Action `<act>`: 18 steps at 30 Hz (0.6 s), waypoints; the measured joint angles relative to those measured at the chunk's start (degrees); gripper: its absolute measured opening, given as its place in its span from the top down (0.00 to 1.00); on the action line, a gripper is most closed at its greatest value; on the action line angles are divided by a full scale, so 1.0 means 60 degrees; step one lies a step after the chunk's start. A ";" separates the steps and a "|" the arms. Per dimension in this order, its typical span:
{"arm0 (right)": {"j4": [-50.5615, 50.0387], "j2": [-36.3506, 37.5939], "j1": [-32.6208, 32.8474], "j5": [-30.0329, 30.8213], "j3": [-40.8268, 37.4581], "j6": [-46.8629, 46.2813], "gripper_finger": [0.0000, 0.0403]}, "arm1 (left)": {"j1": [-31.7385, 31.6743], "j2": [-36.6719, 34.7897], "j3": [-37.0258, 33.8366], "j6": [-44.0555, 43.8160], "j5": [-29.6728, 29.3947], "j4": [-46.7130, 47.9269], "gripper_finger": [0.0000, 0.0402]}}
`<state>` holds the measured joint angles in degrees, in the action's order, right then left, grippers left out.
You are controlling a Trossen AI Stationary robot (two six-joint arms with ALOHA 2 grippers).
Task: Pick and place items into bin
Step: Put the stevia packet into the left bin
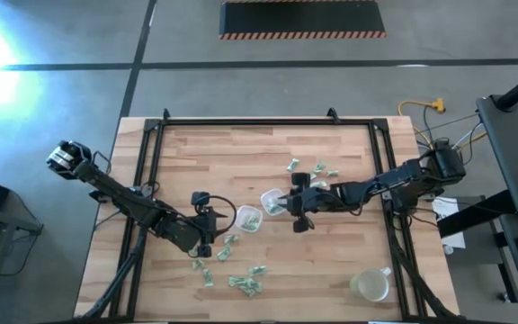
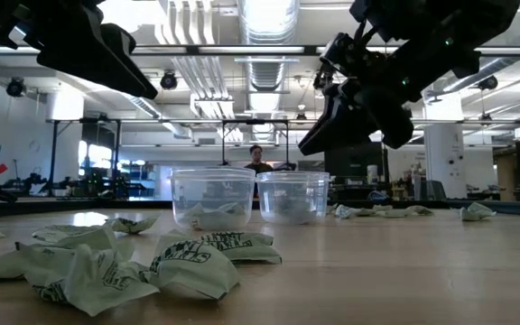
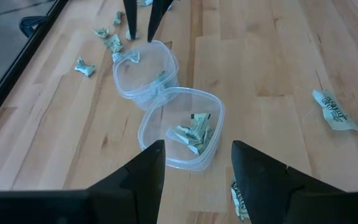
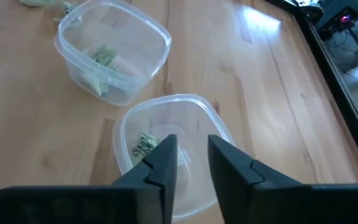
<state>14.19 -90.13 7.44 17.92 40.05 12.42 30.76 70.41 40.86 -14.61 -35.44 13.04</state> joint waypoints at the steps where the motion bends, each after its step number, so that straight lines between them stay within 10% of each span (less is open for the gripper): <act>1: -0.0008 0.0016 0.0000 0.0016 0.0000 0.0093 0.77 | 0.0000 0.0000 0.0000 -0.0004 0.0000 0.0000 0.58; 18: -0.2251 0.2742 0.1316 0.0024 0.0004 -0.0243 0.75 | 0.0015 0.1088 -0.0080 -0.2255 0.1438 0.0678 0.58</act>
<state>0.68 -73.67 15.34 18.07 40.07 10.97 30.85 76.94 40.38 -28.14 -26.81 17.10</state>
